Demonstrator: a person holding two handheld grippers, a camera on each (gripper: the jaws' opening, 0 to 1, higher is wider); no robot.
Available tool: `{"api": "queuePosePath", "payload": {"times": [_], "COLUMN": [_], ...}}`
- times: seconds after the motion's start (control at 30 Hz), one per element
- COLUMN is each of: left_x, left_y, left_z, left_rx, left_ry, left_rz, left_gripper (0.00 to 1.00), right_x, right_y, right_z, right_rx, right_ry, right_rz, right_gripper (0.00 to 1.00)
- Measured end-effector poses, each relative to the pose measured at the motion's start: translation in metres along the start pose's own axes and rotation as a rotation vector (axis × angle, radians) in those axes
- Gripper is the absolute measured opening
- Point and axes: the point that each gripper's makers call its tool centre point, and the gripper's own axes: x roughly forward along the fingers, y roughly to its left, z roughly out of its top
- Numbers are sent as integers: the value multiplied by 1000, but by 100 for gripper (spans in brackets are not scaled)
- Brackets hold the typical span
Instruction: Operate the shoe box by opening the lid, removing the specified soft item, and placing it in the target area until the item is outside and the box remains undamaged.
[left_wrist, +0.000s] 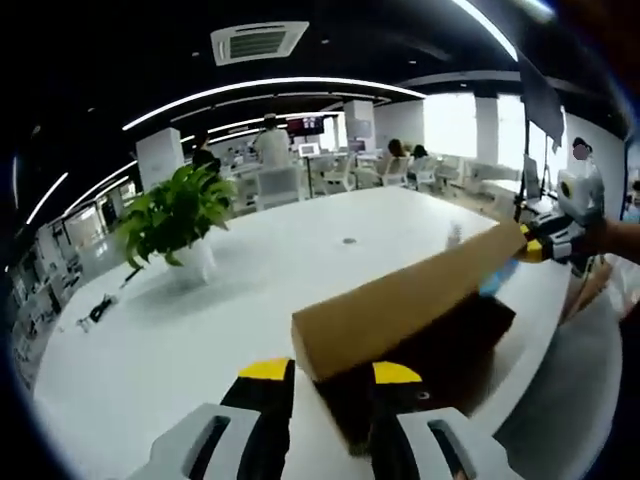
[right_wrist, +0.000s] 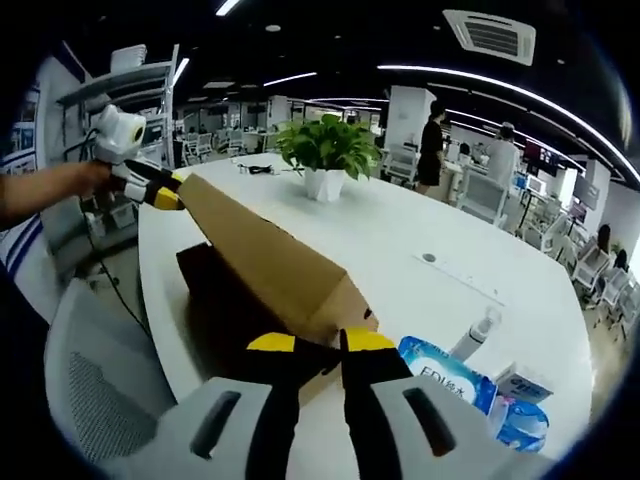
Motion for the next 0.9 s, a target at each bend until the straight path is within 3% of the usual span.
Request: {"api": "queuePosePath", "payload": {"times": [0.9], "left_x": [-4], "left_y": [-24], "left_z": [-40], "left_rx": [19], "left_ry": [62], "left_rz": [-73], "left_gripper": [31], "right_x": [2], "right_y": [26], "right_z": [-33], "right_rx": [-90], "right_ry": [50], "right_rz": [96], "right_gripper": [24]}}
